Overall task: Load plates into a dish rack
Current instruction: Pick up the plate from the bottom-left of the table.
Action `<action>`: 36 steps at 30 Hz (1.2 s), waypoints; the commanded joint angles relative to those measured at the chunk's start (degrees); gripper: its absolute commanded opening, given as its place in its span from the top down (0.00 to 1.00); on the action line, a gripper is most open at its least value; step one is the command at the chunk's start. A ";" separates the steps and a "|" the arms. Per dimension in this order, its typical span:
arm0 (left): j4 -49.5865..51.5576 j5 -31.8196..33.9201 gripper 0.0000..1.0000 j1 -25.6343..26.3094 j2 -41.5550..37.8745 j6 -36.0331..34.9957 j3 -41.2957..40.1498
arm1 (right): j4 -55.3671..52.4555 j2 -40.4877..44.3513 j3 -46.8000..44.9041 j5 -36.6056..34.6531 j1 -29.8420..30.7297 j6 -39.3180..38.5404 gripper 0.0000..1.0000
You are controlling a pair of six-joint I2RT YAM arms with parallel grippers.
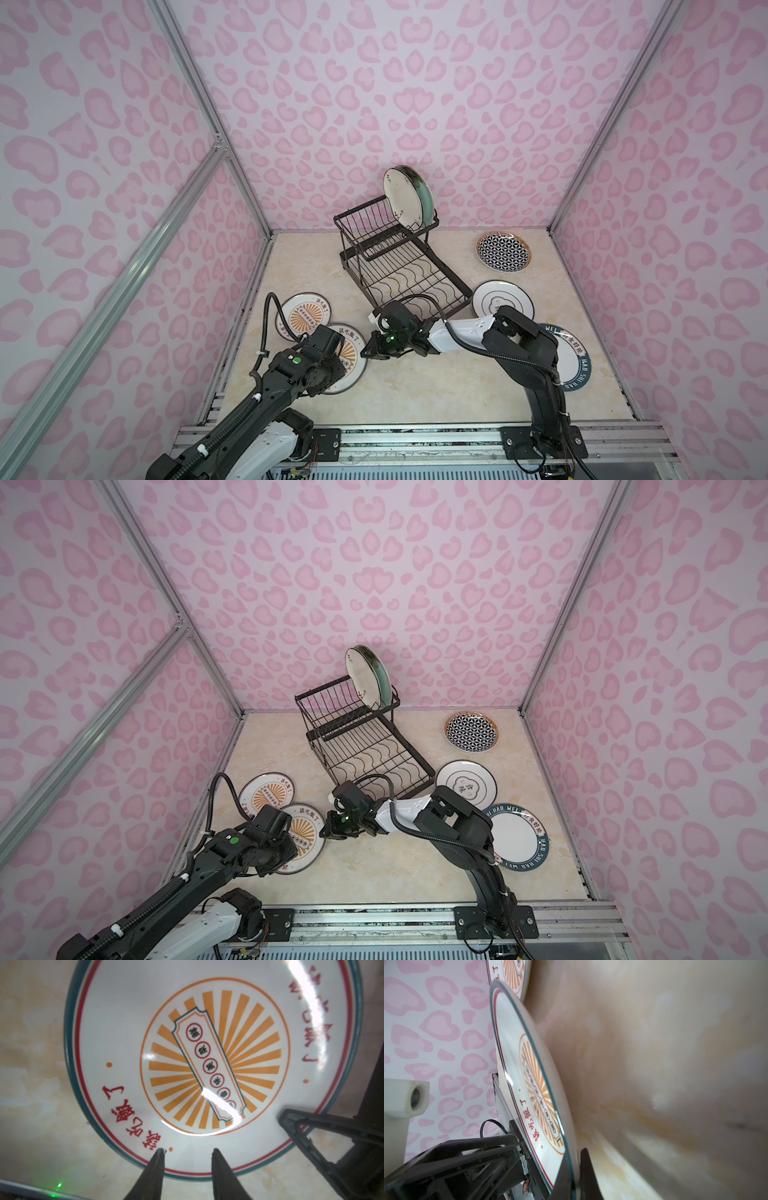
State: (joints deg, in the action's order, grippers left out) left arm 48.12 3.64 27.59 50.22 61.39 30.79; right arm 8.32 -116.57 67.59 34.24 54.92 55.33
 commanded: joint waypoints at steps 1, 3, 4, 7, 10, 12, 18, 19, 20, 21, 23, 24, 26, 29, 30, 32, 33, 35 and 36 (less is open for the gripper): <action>0.71 0.80 0.59 -0.04 0.85 -1.55 1.68 | -0.91 1.50 -0.29 -1.41 -0.72 -2.98 1.00; 0.75 1.44 0.59 0.00 1.37 -2.38 3.03 | -1.34 2.54 -0.90 -1.35 -1.16 -3.67 1.00; 0.70 1.64 0.59 0.00 1.62 -2.64 3.50 | -1.60 3.02 -1.01 -1.24 -1.38 -3.90 1.00; 0.44 2.27 0.59 0.00 2.85 -3.42 5.46 | -2.94 4.58 -1.29 -1.24 -1.78 -4.88 1.00; 0.43 2.73 0.59 -0.08 3.69 -4.24 7.18 | -4.72 6.10 -1.20 -1.65 -1.74 -6.16 1.00; 0.66 3.04 0.59 -0.08 3.96 -4.58 7.86 | -5.40 6.70 -0.98 -1.87 -1.76 -6.71 1.00; 0.84 2.98 0.58 -0.75 3.57 -5.91 8.52 | -6.66 8.58 -0.89 -2.30 -2.16 -7.77 1.00; 0.85 2.75 0.58 -1.31 3.62 -6.98 8.87 | -6.98 9.11 -1.09 -2.40 -2.33 -8.02 1.00; 1.40 2.73 0.58 -2.21 3.86 -8.15 9.59 | -7.43 9.66 -1.24 -2.44 -2.56 -8.36 1.00; 2.00 2.95 0.58 -3.13 4.00 -9.35 10.33 | -7.74 10.31 -1.39 -2.42 -2.99 -8.59 1.00; 1.74 2.63 0.57 -4.97 3.93 -11.01 11.33 | -8.17 11.54 -1.85 -2.33 -3.57 -9.29 1.00; 1.42 2.38 0.57 -5.81 3.79 -11.85 11.82 | -8.87 12.11 -1.90 -2.38 -3.89 -10.04 1.00; 1.14 2.09 0.56 -7.22 4.12 -13.66 13.48 | -10.72 13.12 -1.68 -2.64 -4.55 -11.60 1.00; 1.06 1.69 0.56 -8.80 5.84 -16.86 16.51 | -11.79 14.82 -2.51 -2.56 -6.02 -12.67 1.00; 0.71 1.47 0.56 -9.08 6.48 -18.01 17.43 | -12.21 15.44 -2.79 -2.51 -6.62 -12.93 1.00; -0.07 0.85 0.56 -9.56 7.70 -19.94 19.34 | -13.31 16.73 -3.29 -2.62 -7.67 -13.86 1.00; -0.49 0.36 0.55 -9.81 8.42 -20.68 20.30 | -13.91 17.34 -3.46 -2.64 -8.23 -14.25 1.00; -2.21 -1.59 0.55 -10.01 9.18 -22.29 21.48 | -14.79 18.41 -3.88 -2.34 -9.41 -15.21 1.00; -3.17 -3.14 0.55 -10.10 9.36 -23.21 21.96 | -15.07 18.81 -4.30 -1.88 -10.12 -15.53 1.00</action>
State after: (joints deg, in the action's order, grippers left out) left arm 47.92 3.84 17.74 59.00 42.26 51.31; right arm -6.28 -98.50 63.92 31.57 45.78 42.04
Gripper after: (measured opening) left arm 0.451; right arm 0.050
